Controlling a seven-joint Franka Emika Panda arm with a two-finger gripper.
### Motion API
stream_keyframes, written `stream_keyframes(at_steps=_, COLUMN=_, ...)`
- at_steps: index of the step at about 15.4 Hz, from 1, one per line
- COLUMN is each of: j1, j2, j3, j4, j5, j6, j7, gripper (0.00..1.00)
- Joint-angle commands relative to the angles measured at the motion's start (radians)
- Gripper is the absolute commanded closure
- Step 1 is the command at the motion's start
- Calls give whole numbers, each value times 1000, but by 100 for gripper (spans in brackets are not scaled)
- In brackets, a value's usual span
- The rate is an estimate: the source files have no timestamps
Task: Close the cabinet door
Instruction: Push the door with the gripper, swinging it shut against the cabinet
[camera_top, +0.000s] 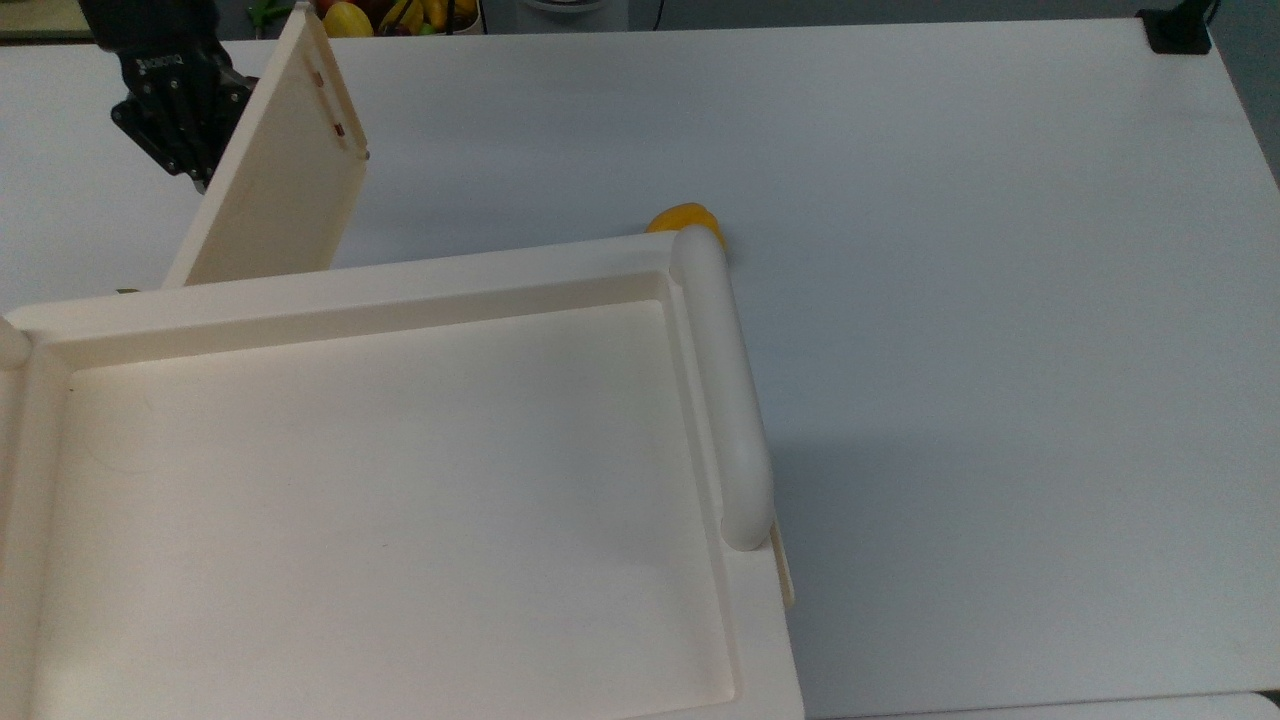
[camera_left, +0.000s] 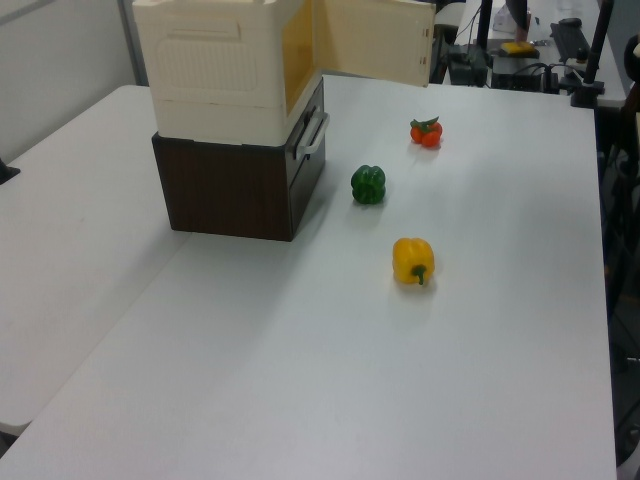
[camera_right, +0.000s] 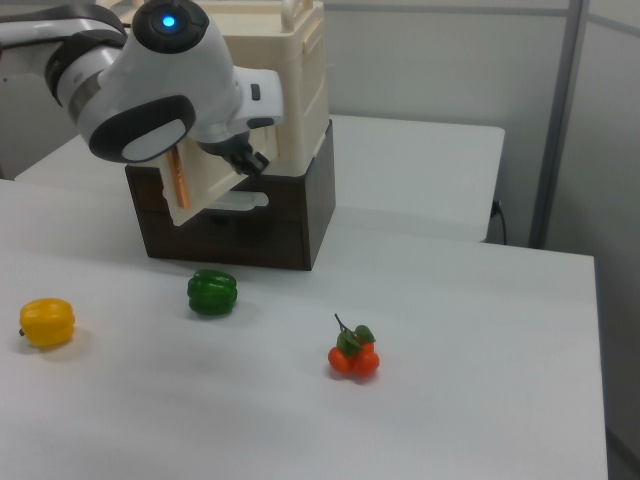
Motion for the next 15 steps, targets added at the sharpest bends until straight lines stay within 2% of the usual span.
stream_keyframes(at_steps=1, j1=-3, j2=0, j3=37, j4=-3, j5=68, j6=-8, j7=-20, gripper=100)
stream_keyframes(at_steps=4, j1=-2, j2=19, j3=89, j4=9, j5=77, j6=57, j7=-17, gripper=100)
stream_keyframes(at_steps=6, j1=-2, j2=39, j3=129, j4=12, j5=106, j6=136, j7=-17, gripper=100)
stream_keyframes(at_steps=11, j1=0, j2=94, j3=223, j4=24, j5=111, j6=377, j7=-14, gripper=100)
stream_keyframes(at_steps=15, j1=12, j2=137, j3=246, j4=60, j5=113, j6=450, j7=-13, gripper=100)
